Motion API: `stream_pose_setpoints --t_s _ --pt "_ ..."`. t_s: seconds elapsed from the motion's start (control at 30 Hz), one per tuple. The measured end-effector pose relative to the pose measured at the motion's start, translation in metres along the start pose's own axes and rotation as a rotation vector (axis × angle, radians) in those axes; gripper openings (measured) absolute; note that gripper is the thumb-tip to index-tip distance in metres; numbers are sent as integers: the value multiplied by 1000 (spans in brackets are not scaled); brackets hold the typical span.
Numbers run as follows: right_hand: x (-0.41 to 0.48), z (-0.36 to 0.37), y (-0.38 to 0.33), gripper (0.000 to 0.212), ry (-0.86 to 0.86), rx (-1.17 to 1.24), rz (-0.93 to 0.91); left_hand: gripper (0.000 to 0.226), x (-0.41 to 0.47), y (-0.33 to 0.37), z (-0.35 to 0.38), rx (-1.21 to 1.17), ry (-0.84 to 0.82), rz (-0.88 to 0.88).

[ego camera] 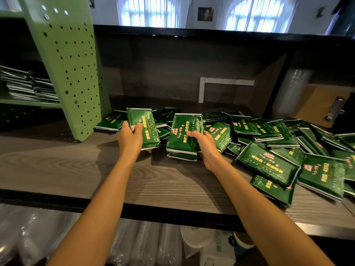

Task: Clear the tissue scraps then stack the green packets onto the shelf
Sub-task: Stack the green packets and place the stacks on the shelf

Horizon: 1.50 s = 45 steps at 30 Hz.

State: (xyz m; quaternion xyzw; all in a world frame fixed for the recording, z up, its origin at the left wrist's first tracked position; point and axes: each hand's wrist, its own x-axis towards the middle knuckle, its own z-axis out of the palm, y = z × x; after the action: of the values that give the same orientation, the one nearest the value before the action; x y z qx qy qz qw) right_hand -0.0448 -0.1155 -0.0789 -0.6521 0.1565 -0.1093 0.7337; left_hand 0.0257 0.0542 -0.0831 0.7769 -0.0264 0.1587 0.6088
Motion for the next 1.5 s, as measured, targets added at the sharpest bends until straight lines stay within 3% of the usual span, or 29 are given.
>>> stream_pose_setpoints --t_s 0.17,0.3,0.47,0.53,0.6,0.63,0.73,0.8,0.87,0.97,1.17,1.23,1.37,1.5 --pt "-1 0 -1 71 14 4 -10 22 -8 16 5 -377 -120 -36" --pt "-4 6 -2 75 5 7 -1 20 -21 18 23 -300 -237 9" --pt "-8 14 -2 76 -41 49 -19 11 -28 15 40 -212 -255 -32" --pt "-6 16 0 91 -79 58 -33 9 -32 20 41 -245 -275 -44" --pt "-2 15 6 114 -120 51 -37 20 -34 24 43 -226 -328 -10" --pt "-2 14 6 109 -120 35 -35 31 -34 24 45 -198 -353 14" --pt "1 8 6 44 -100 58 -23 50 -34 24 53 -160 -413 -8" --pt "5 3 8 42 -62 71 -26 52 -33 27 56 -161 -392 -33" --pt "5 1 5 55 4 71 -40 43 -25 25 53 -27 -288 -21" --pt "6 -1 3 74 27 89 -33 34 -5 13 44 365 -174 35" --pt "8 -7 2 78 15 81 4 52 8 -11 37 959 -590 206" --pt "8 -8 2 78 14 94 -4 47 9 -11 35 1004 -598 254" --pt "10 -5 5 81 32 85 -15 28 5 -2 26 862 -549 259" --pt "9 -4 4 72 47 91 -21 46 -4 0 10 770 -408 259"
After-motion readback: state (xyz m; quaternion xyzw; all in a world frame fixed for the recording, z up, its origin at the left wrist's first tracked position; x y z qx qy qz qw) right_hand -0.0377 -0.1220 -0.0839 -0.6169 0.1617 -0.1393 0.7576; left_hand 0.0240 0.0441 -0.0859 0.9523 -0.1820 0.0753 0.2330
